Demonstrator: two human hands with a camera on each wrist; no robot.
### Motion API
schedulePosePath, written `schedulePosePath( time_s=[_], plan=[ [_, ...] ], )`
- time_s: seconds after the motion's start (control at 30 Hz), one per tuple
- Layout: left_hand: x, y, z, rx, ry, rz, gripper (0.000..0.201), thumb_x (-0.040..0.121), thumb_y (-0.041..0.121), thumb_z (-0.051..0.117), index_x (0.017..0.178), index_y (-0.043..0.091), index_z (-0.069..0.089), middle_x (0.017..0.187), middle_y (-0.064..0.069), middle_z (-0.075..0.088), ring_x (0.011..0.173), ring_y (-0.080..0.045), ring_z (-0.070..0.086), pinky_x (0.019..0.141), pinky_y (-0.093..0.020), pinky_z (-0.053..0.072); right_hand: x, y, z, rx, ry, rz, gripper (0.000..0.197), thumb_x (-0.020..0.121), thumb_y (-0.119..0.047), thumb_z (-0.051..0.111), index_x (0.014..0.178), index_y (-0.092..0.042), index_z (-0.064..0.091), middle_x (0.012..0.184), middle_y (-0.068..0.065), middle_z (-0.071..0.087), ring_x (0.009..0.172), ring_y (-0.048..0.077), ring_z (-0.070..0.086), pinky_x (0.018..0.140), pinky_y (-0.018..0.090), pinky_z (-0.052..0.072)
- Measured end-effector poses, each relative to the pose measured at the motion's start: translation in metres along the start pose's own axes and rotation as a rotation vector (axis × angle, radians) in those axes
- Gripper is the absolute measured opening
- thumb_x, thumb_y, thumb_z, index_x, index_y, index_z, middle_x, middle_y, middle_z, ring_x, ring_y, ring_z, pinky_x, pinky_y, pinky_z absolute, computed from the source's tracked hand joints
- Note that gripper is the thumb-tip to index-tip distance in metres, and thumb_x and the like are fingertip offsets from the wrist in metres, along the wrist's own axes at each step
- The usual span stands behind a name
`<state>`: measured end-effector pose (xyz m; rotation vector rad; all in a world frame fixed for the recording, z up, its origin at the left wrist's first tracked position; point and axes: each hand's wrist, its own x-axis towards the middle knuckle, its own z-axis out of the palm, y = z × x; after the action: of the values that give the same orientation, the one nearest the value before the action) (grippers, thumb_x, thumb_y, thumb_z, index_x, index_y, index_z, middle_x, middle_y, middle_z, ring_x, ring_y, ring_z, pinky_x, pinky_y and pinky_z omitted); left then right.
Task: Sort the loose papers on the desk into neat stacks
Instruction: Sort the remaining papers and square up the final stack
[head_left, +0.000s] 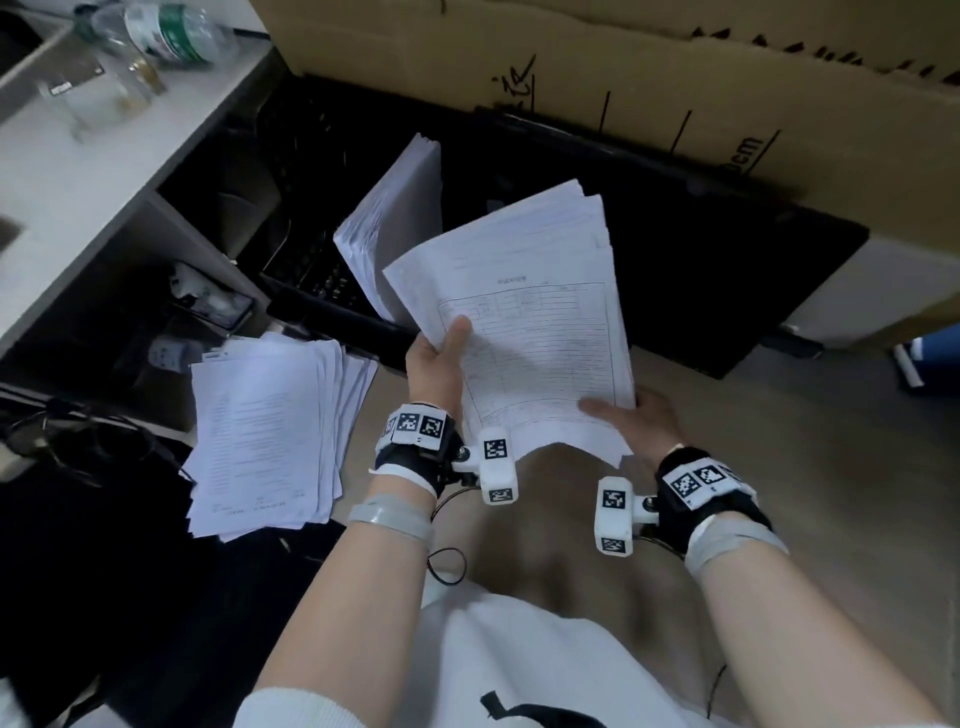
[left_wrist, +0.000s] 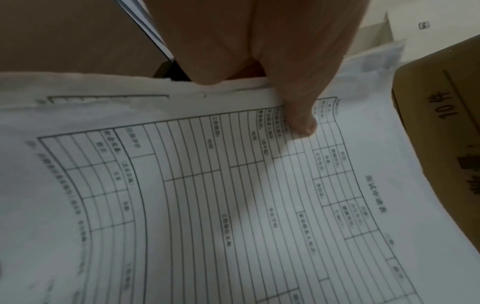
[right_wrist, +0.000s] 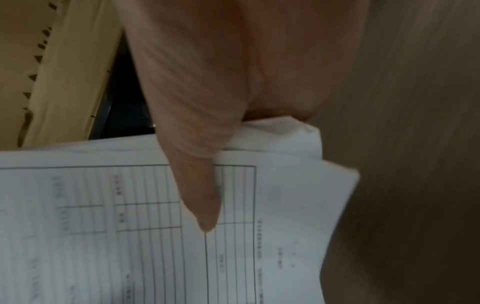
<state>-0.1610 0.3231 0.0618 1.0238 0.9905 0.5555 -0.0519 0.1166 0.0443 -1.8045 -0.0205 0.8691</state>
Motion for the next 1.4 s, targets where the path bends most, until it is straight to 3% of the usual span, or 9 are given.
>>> schedulePosePath(
  time_s=[0.2,0.33,0.47,0.63,0.8,0.93,1.2,1.3,1.4],
  plan=[
    [-0.028,-0.018,-0.001,0.081,-0.115,-0.064,0.042,0.079,0.025,0.084,0.117,0.016,0.068,0.106,0.005,0.076,0.099,-0.011,0.072,0.089,-0.032,0.057,-0.017,0.008,-0.01,0.013,0.008,-0.052,0.009,0.085,-0.026,0.077,0.091,-0.023,0.07,0.089,-0.007,0.073,0.075,0.002,0.069,0.06,0.014,0.051],
    [-0.036,-0.031,-0.004,0.167,-0.046,-0.048,0.027,0.082,0.018,0.082,0.105,0.007,0.073,0.097,-0.005,0.077,0.092,-0.02,0.074,0.08,-0.032,0.058,-0.021,0.017,-0.02,-0.076,-0.045,-0.056,0.024,0.082,-0.023,0.079,0.103,-0.018,0.067,0.093,-0.007,0.07,0.081,0.006,0.067,0.063,0.019,0.051],
    [-0.048,-0.033,0.003,0.227,-0.16,-0.036,0.026,0.081,0.027,0.083,0.098,0.009,0.076,0.095,-0.007,0.078,0.091,-0.023,0.075,0.089,-0.044,0.059,-0.018,0.013,-0.025,-0.045,0.033,-0.067,0.025,0.081,-0.011,0.077,0.104,-0.012,0.069,0.101,0.002,0.072,0.088,0.018,0.069,0.08,0.032,0.054],
    [-0.054,-0.042,0.008,0.308,-0.183,0.082,0.02,0.079,0.02,0.084,0.097,0.021,0.074,0.093,0.006,0.077,0.088,-0.004,0.072,0.082,-0.032,0.058,-0.016,0.014,-0.019,0.107,0.115,-0.101,0.011,0.082,-0.006,0.07,0.091,0.001,0.069,0.084,0.008,0.07,0.075,0.022,0.065,0.063,0.027,0.051],
    [-0.052,-0.06,-0.004,0.319,-0.147,-0.002,0.036,0.068,0.016,0.09,0.101,0.017,0.075,0.101,-0.001,0.077,0.096,-0.022,0.073,0.088,-0.042,0.058,-0.017,0.047,-0.011,0.149,0.172,-0.033,0.012,0.079,-0.01,0.076,0.085,-0.019,0.074,0.08,-0.005,0.074,0.073,0.011,0.07,0.065,0.027,0.052],
    [-0.048,-0.075,-0.016,0.46,-0.128,-0.13,0.037,0.066,0.02,0.091,0.097,0.008,0.075,0.096,-0.011,0.077,0.092,-0.029,0.073,0.084,-0.05,0.059,-0.02,0.056,-0.002,0.138,0.158,-0.037,0.021,0.075,-0.002,0.08,0.092,-0.013,0.072,0.081,-0.003,0.074,0.067,0.005,0.071,0.057,0.019,0.053],
    [-0.041,-0.075,-0.018,0.556,-0.168,-0.103,0.017,0.077,0.011,0.083,0.088,0.011,0.071,0.083,-0.004,0.073,0.072,-0.017,0.069,0.07,-0.033,0.057,-0.019,0.062,0.008,0.168,0.248,0.051,0.02,0.076,-0.001,0.077,0.092,-0.009,0.069,0.087,0.006,0.072,0.074,0.018,0.069,0.053,0.02,0.052],
    [-0.034,-0.063,-0.014,0.422,-0.137,-0.126,0.016,0.075,0.004,0.081,0.086,0.013,0.073,0.083,-0.001,0.075,0.074,-0.013,0.071,0.073,-0.031,0.058,-0.017,0.049,0.008,0.215,0.257,0.023,0.019,0.077,-0.002,0.077,0.091,-0.012,0.069,0.086,0.003,0.072,0.073,0.015,0.068,0.053,0.017,0.051],
    [-0.029,-0.067,-0.021,0.453,-0.148,-0.15,0.02,0.075,0.009,0.083,0.091,0.011,0.071,0.083,-0.002,0.073,0.074,-0.016,0.069,0.065,-0.027,0.055,-0.015,0.047,0.01,0.206,0.221,-0.007,0.02,0.078,-0.005,0.078,0.093,-0.013,0.07,0.082,-0.002,0.071,0.062,0.003,0.068,0.049,0.014,0.05]
  ],
)
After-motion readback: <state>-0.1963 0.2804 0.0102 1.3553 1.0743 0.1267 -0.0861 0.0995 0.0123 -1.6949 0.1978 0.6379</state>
